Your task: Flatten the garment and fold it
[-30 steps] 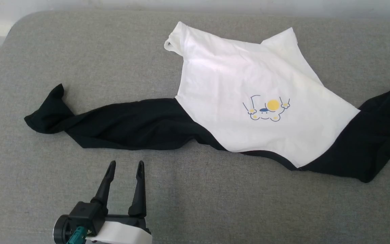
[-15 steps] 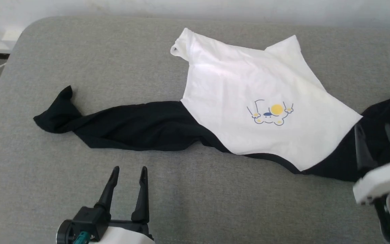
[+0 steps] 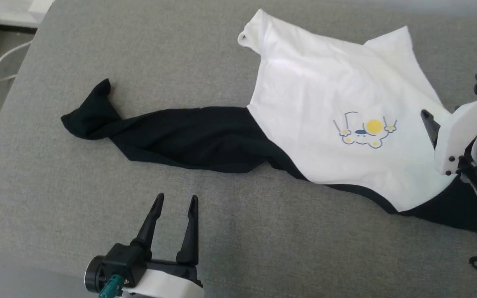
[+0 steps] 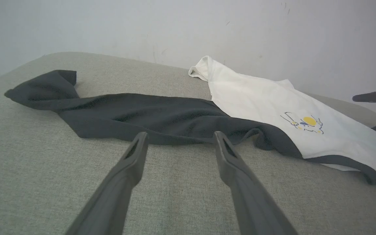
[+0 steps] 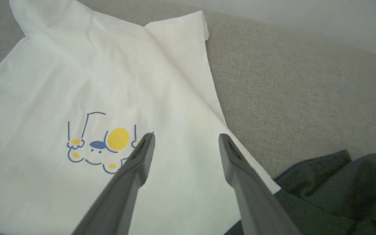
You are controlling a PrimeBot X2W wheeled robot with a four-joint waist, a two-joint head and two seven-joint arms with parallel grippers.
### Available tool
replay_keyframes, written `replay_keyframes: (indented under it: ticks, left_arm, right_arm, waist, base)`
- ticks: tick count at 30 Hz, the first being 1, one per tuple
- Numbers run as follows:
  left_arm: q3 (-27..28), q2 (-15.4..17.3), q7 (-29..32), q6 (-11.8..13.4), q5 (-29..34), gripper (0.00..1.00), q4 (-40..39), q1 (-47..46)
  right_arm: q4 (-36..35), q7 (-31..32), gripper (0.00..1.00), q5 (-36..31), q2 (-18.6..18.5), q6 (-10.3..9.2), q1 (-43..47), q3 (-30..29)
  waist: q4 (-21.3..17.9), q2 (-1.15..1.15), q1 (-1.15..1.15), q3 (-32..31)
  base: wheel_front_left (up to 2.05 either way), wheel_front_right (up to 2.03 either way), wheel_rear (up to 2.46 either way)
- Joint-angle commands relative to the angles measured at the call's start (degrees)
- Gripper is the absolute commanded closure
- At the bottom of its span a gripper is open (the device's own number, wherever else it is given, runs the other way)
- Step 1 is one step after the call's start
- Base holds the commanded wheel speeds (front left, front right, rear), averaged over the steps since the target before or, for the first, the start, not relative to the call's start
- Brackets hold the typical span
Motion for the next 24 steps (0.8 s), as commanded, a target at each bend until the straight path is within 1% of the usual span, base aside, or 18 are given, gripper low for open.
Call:
replay_keyframes:
  ticks: [1, 4, 6, 8, 11, 12, 13, 14, 17, 19, 24]
  left_arm:
    - [-0.2, -0.1, -0.3, 0.2, -0.6, 0.00, -0.3, -1.2]
    - [-0.8, -0.1, -0.3, 0.1, -0.9, 0.00, -0.2, -2.0]
    - [-1.1, -0.1, -0.3, 0.0, -1.2, 0.00, -0.1, -2.6]
    - [-1.5, -0.1, -0.3, 0.0, -1.4, 0.00, 0.0, -3.1]
    - [-1.8, -0.1, -0.3, 0.0, -1.7, 0.00, 0.2, -3.9]
    - [-1.9, -0.1, -0.3, 0.0, -1.8, 0.00, 0.3, -4.0]
    - [-1.9, -0.1, -0.3, 0.0, -1.9, 0.00, 0.4, -4.2]
    - [-2.0, -0.1, -0.3, 0.1, -2.0, 0.00, 0.4, -4.3]
    - [-2.0, -0.1, -0.3, 0.2, -2.2, 0.00, 0.6, -4.5]
    - [-2.3, -0.1, -0.3, 0.2, -2.4, 0.00, 0.7, -4.6]
    - [-3.7, -0.1, -0.3, 0.0, -3.3, 0.00, 0.9, -5.4]
  right_arm:
    - [1.6, 2.1, 0.00, 0.0, -0.9, -0.04, -1.6, 0.3]
    - [6.4, 8.4, 0.00, -0.4, -2.1, -0.04, -4.0, 0.6]
    - [8.6, 11.3, 0.00, -0.9, -2.7, -0.04, -5.0, 1.1]
    - [10.0, 12.7, 0.00, -1.5, -3.1, -0.04, -5.4, 1.8]
    - [11.2, 11.9, 0.00, -1.4, -3.6, -0.04, -5.8, 2.9]
    - [11.3, 11.0, 0.54, -1.4, -3.9, -0.04, -6.0, 3.6]
    - [11.3, 10.0, 0.75, -1.6, -4.3, -0.04, -6.3, 4.2]
    - [11.3, 8.9, 1.00, -1.6, -4.7, -0.04, -6.7, 4.7]
    - [11.0, 6.1, 1.00, -1.1, -5.7, -0.04, -9.2, 5.9]
    - [10.6, 3.8, 1.00, -1.3, -7.0, -0.04, -11.3, 7.0]
    - [11.1, -2.8, 1.00, -3.5, -10.0, -0.04, -16.7, 7.4]
  waist:
    - [1.9, 0.00, -0.01, 2.4]
    - [2.7, 0.00, -0.01, 3.9]
    - [3.3, 0.00, -0.01, 4.7]
    - [3.9, 0.00, -0.01, 5.5]
    - [4.6, 0.00, -0.01, 6.4]
    - [4.8, 0.00, -0.01, 6.6]
    - [4.9, 0.00, -0.01, 6.7]
    - [5.0, 0.00, -0.01, 6.8]
    - [5.1, 0.00, -0.01, 6.9]
    - [5.3, 0.00, -0.01, 6.9]
    - [7.1, 0.00, -0.01, 7.9]
  base:
    - [0.00, 0.00, 0.00]
    - [0.00, 0.00, 0.00]
    - [0.00, 0.00, 0.00]
    - [0.00, 0.00, 0.00]
    - [0.00, 0.00, 0.00]
    - [0.00, 0.00, 0.00]
    - [0.00, 0.00, 0.00]
    - [0.00, 0.00, 0.00]
    - [0.00, 0.00, 0.00]
    - [0.00, 0.00, 0.00]
    - [0.00, 0.00, 0.00]
